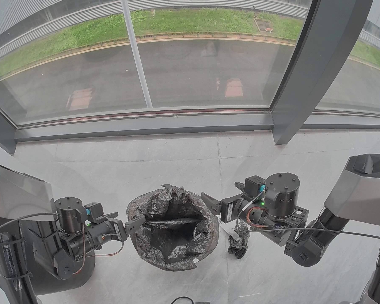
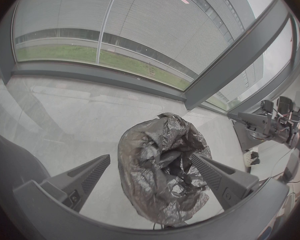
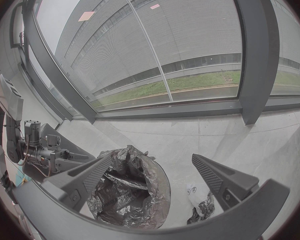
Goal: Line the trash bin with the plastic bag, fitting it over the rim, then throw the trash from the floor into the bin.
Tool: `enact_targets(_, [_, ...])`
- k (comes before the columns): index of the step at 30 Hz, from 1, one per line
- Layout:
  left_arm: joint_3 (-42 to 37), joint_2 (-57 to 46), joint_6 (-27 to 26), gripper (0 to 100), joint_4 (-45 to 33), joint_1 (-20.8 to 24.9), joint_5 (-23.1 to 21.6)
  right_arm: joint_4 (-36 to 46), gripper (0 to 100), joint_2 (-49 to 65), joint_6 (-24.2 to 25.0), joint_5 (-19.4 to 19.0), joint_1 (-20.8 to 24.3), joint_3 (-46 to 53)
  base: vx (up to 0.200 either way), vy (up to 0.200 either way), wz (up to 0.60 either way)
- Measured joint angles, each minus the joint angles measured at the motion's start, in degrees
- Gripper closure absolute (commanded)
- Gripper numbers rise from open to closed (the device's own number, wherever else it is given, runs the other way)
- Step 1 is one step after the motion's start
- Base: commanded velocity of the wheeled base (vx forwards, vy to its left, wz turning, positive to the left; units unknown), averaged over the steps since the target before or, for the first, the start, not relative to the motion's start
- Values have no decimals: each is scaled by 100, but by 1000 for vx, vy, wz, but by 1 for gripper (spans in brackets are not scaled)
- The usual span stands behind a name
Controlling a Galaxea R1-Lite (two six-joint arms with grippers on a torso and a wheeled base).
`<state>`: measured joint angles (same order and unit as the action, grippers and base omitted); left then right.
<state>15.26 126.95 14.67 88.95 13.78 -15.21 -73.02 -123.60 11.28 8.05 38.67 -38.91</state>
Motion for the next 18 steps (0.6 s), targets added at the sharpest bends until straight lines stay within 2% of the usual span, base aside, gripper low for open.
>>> enact_targets(3, [199, 98, -82, 0, -24, 301, 649, -9, 0, 4, 7, -6, -41, 11, 0, 0, 0])
enact_targets(7, [532, 310, -624, 0, -121, 610, 1284, -13, 0, 1, 13, -28, -91, 7, 0, 0, 0])
enact_targets(12, [916, 656, -1169, 0, -191, 808, 1751, -16, 0, 0, 16, -46, -124, -4, 0, 0, 0])
enact_targets(18, [1028, 929, -1396, 0, -140, 839, 2027, -20, 0, -21, 16, -50, -133, -11, 0, 0, 0])
